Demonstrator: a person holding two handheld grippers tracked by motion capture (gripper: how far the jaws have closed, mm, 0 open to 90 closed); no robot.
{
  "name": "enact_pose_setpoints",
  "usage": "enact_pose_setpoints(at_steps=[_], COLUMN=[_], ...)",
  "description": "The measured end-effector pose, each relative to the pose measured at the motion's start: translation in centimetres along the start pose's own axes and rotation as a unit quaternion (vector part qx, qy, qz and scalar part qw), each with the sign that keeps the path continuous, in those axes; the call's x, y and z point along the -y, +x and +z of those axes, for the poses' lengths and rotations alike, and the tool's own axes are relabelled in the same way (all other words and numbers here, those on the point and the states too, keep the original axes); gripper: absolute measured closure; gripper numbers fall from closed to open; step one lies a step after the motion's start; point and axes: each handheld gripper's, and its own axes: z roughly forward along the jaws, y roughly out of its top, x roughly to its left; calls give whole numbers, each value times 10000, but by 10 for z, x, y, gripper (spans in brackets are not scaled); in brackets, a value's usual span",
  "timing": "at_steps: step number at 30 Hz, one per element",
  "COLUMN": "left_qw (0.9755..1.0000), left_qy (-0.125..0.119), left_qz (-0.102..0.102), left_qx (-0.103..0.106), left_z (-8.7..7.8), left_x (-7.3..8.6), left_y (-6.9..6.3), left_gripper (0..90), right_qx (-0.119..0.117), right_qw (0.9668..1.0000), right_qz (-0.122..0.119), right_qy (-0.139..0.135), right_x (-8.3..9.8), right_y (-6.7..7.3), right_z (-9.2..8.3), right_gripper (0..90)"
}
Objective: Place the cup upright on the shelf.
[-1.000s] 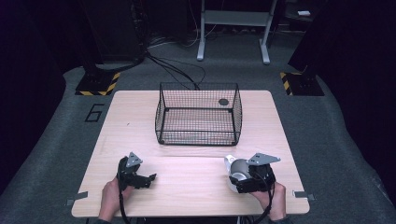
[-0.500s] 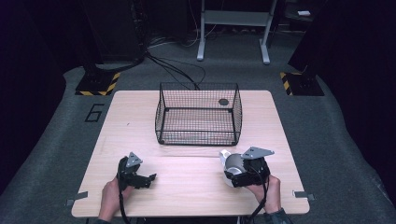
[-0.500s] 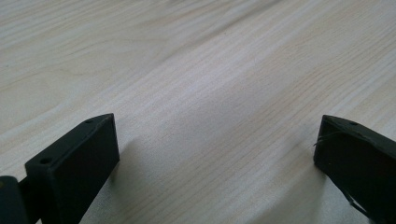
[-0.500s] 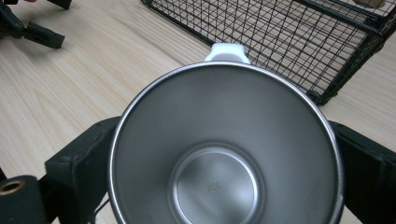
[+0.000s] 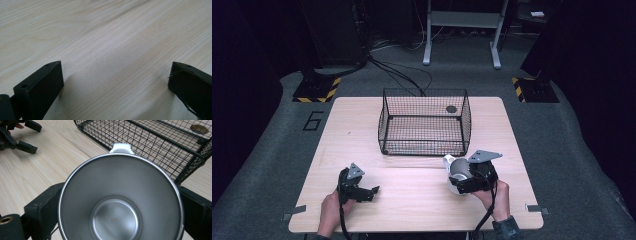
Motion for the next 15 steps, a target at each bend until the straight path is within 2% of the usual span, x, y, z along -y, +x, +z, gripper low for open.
enact_pose_setpoints(at_steps=[15], left_qw=[10000], left_qy=[-4], left_qz=[-22], left_qx=[0], left_z=[0], left_x=[0], left_y=[0], left_gripper=[0], right_qx=[-51], right_qw=[9999], right_qz=[-78], right_qy=[-62], right_x=[-19], right_y=[-7], right_z=[1], right_gripper=[56])
